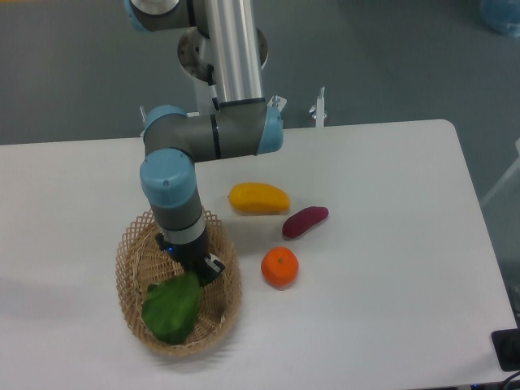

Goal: Pick up the green vegetable from the basket
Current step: 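Lift the bok choy up out of the basket toward the sweet potato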

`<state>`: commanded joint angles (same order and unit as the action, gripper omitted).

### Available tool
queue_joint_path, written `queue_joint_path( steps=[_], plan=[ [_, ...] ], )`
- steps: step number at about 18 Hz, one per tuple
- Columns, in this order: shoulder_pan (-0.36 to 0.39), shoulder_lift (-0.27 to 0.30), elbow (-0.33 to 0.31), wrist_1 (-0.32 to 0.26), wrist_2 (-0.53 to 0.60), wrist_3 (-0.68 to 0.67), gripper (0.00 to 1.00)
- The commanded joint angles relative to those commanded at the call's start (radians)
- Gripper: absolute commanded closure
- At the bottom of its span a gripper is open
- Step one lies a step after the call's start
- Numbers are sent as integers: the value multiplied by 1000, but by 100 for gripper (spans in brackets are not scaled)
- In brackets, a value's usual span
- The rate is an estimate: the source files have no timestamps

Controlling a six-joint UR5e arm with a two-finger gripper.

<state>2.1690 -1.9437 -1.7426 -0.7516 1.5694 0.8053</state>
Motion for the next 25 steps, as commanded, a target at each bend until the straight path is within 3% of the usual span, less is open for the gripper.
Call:
queue_joint_path(
  steps=[4,8,13,20,25],
  plan=[
    [57,32,41,-17,-32,37,66],
    [130,68,129,-119,-84,49,66],
    [219,74,219,-262,-103,162,66],
    [374,91,236,-351,-147,391,66],
    [445,89,252,-359,-147,495,66]
  ],
)
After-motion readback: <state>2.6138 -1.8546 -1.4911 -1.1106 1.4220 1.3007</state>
